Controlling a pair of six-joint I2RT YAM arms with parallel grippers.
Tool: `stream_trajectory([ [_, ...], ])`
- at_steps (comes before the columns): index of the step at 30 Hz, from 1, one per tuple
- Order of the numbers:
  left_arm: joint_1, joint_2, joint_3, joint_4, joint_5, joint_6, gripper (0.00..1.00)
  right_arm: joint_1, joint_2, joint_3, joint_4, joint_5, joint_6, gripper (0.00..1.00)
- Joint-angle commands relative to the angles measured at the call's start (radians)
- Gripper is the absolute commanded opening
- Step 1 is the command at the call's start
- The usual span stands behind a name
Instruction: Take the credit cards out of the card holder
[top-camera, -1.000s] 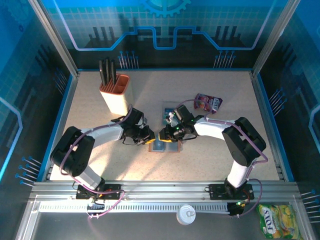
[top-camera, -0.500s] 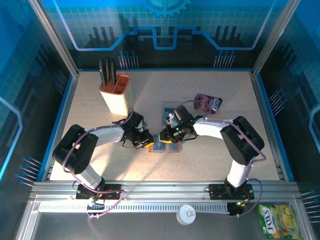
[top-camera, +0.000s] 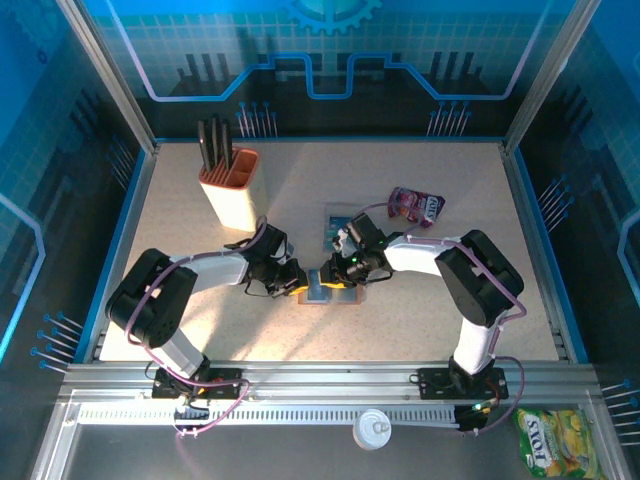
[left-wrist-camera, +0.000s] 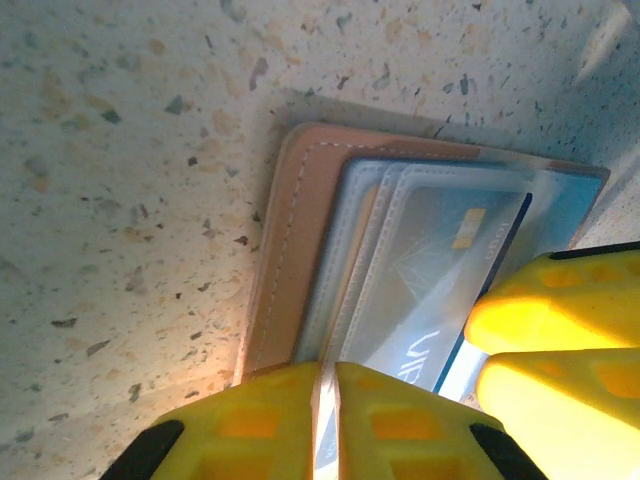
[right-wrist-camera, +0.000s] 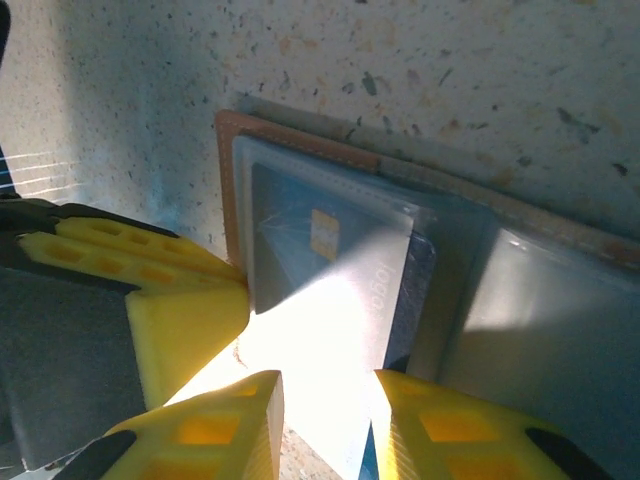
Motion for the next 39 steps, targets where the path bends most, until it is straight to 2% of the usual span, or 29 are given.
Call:
stream_trajectory([
  [1, 0.005, 0.011, -0.025, -0.017, 0.008, 0.003, 0.13, 0.009, 0.016, 0.002, -0.041, 0.021, -0.024, 0.31],
  [18, 0.005, 0.007, -0.026, -0.016, 0.008, 0.003, 0.13, 0.02, -0.001, 0.033, -0.158, 0.108, -0.082, 0.3],
  [39, 0.003, -0.048, 0.067, -0.071, 0.034, 0.014, 0.13, 0.02, -0.033, 0.045, -0.175, 0.123, -0.104, 0.3],
])
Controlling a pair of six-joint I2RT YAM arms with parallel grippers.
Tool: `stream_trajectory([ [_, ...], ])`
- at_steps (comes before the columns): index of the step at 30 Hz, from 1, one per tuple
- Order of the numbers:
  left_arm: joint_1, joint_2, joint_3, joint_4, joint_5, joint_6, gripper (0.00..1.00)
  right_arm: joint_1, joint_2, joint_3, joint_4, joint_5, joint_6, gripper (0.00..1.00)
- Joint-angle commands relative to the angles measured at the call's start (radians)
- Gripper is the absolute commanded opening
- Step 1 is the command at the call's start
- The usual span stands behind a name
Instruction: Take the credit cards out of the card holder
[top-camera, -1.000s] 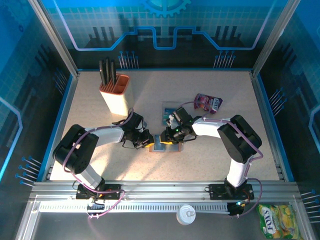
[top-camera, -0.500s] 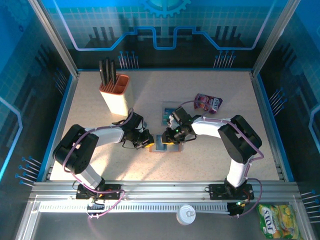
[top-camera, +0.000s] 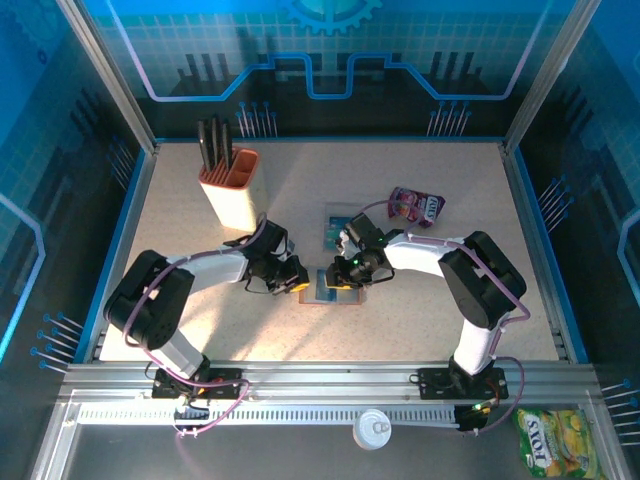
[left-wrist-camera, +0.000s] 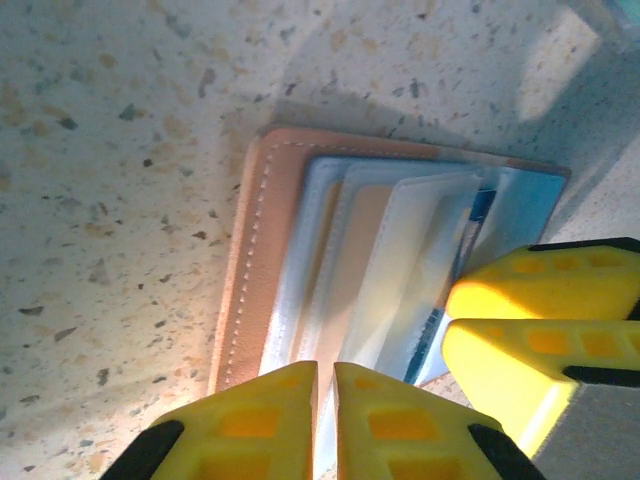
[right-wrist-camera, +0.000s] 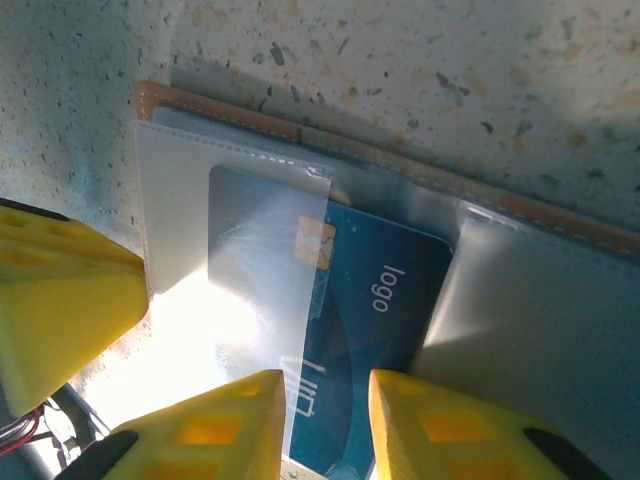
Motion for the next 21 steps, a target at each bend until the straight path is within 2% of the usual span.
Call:
stream_trajectory([
  [1, 0.003, -0.03, 0.031, -0.028, 0.029, 0.012, 0.13, 0.012, -0.01, 0.018, -0.028, 0.013, -0.016, 0.3],
  [21, -0.051, 0.02, 0.075, -0.001, 0.041, -0.009, 0.12, 0.012, 0.003, 0.028, -0.006, 0.002, -0.015, 0.3],
])
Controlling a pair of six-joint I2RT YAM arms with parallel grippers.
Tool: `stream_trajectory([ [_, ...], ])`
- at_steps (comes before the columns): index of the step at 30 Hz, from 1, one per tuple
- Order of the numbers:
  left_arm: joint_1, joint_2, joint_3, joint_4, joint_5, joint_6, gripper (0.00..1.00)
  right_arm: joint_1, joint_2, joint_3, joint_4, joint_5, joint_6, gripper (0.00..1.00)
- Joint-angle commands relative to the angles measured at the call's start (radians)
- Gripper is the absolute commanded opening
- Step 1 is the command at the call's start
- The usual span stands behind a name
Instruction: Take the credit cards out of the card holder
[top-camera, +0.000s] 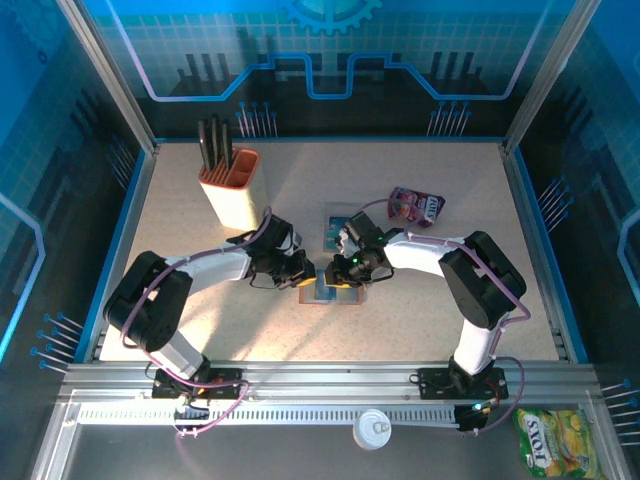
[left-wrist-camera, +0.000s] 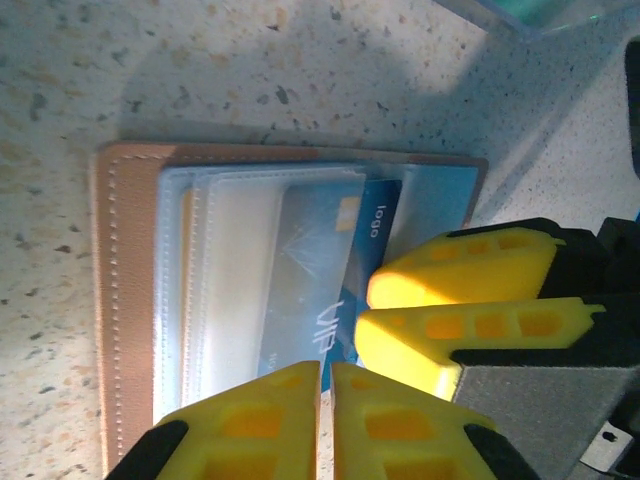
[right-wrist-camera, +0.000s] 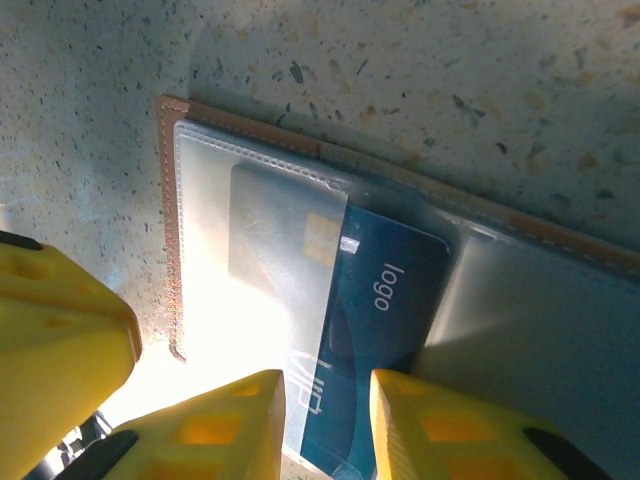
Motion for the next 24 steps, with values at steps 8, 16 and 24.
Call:
stream_trajectory([
  [8, -0.017, 0.062, 0.006, 0.016, 0.023, -0.009, 0.06, 0.012, -0.039, 0.006, 0.004, 0.0, -0.013, 0.3],
  [16, -0.017, 0.089, -0.011, 0.029, 0.017, -0.005, 0.04, 0.008, -0.064, -0.007, 0.0, 0.014, -0.007, 0.3],
  [24, -0.017, 0.101, -0.027, 0.029, 0.01, -0.001, 0.03, -0.001, -0.056, -0.013, -0.031, 0.037, -0.008, 0.31],
])
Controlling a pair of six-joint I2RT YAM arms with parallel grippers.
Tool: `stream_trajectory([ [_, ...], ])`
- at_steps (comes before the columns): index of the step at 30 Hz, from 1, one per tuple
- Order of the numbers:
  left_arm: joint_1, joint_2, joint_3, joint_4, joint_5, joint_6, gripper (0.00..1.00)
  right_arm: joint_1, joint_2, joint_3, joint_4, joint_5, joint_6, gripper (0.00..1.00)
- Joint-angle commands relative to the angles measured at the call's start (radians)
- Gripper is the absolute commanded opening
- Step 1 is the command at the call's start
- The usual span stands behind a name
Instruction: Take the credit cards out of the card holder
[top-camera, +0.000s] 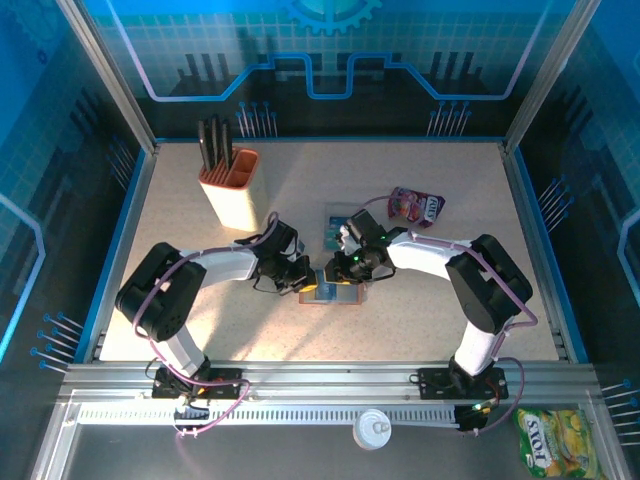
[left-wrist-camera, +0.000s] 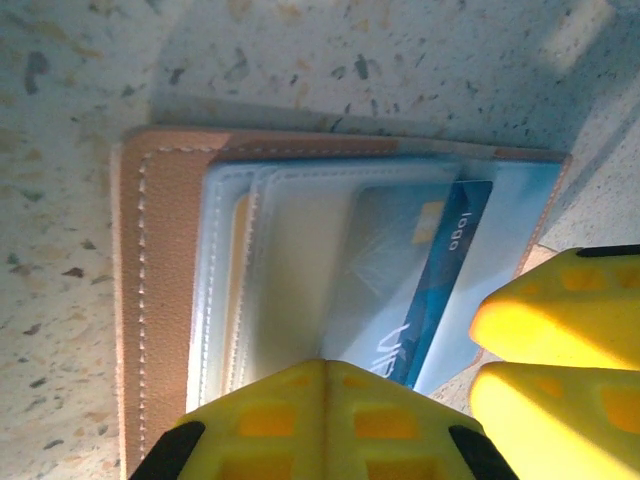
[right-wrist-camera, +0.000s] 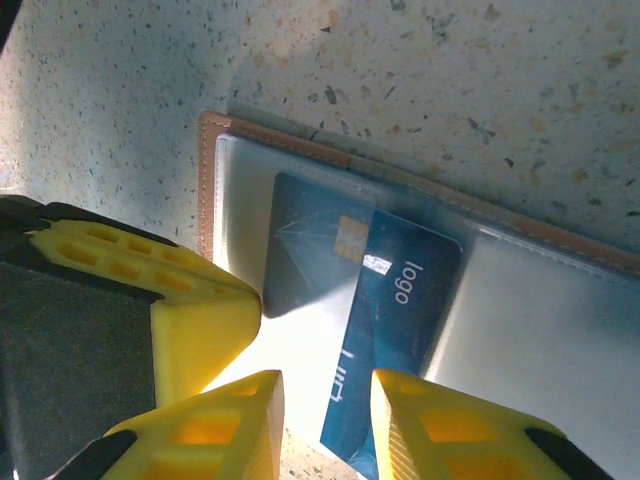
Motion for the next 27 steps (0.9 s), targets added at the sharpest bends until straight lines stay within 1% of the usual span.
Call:
stream_trajectory([
  [1, -0.006, 0.019, -0.016, 0.001, 0.004, 0.0, 0.03, -0.001, -0.013, -0.012, -0.03, 0.016, -0.009, 0.31],
  [16, -0.006, 0.026, -0.031, -0.013, -0.007, 0.003, 0.02, -0.003, 0.007, -0.025, -0.034, 0.026, -0.007, 0.34],
  [27, -0.006, 0.024, -0.031, -0.015, -0.009, 0.003, 0.02, -0.002, 0.038, -0.038, 0.0, -0.003, 0.008, 0.35],
])
